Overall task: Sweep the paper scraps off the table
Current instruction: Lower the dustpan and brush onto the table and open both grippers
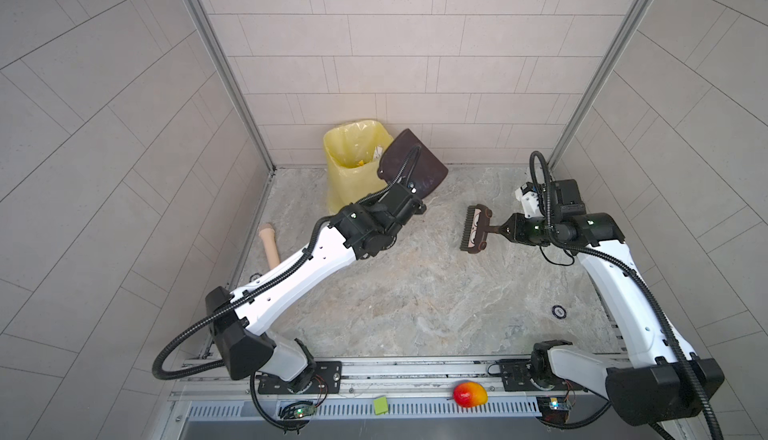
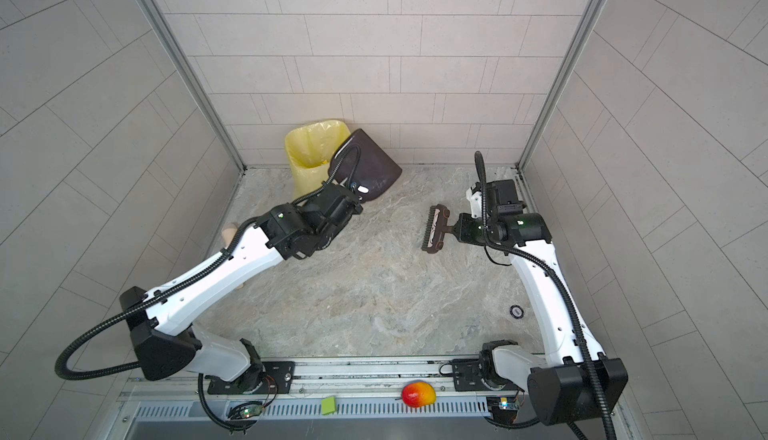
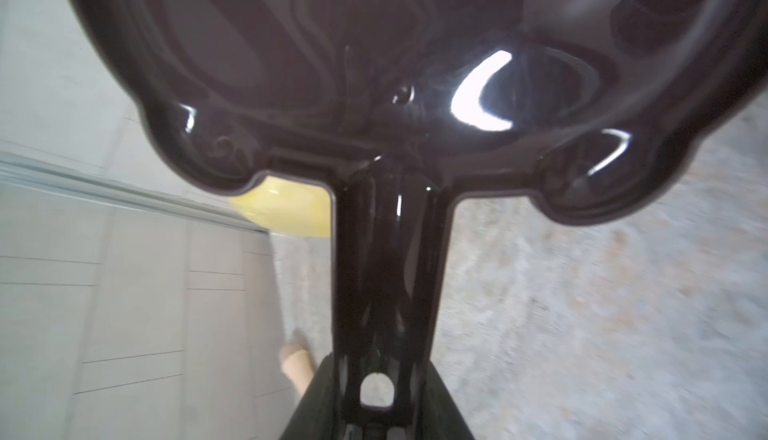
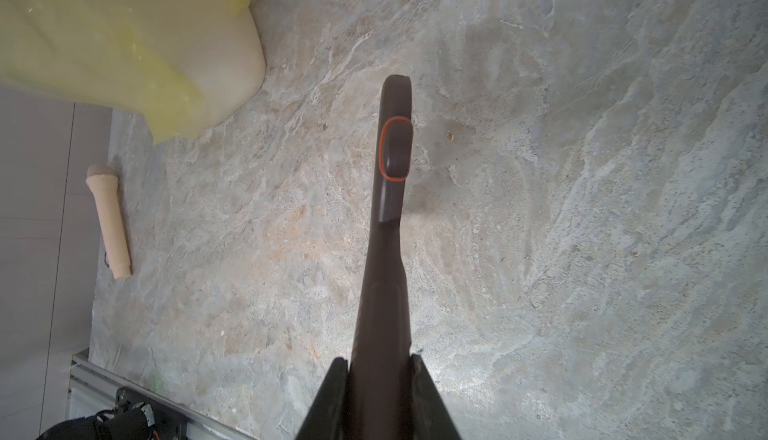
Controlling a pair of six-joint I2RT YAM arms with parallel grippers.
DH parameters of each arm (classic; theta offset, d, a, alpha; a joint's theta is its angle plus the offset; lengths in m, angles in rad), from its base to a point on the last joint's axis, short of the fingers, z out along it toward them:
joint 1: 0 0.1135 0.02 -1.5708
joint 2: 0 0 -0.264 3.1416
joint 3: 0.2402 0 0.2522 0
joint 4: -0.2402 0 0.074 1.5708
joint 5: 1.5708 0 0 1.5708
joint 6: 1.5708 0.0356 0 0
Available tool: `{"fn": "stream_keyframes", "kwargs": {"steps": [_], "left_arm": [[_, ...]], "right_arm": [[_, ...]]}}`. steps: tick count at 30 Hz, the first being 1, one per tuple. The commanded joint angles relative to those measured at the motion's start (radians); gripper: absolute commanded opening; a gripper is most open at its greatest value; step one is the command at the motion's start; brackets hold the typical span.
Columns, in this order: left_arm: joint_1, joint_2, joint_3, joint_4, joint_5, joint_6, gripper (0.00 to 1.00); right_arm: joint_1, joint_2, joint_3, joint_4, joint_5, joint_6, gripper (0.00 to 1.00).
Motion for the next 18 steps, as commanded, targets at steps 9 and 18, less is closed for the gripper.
{"fn": "stream_keyframes", "kwargs": {"steps": [9, 18], "left_arm": [[-0.03, -0.105, -0.357, 0.065, 0.313, -0.381, 0.0], [-0.033, -0.127, -0.507, 0.156, 0.381, -0.447, 0.0]], "right_arm": [[-0.097, -0.007, -0.185, 0.22, -0.038, 0.13, 0.0], [-0.175, -0.104, -0.396, 0.208, -0.071, 0.183, 0.02]]}}
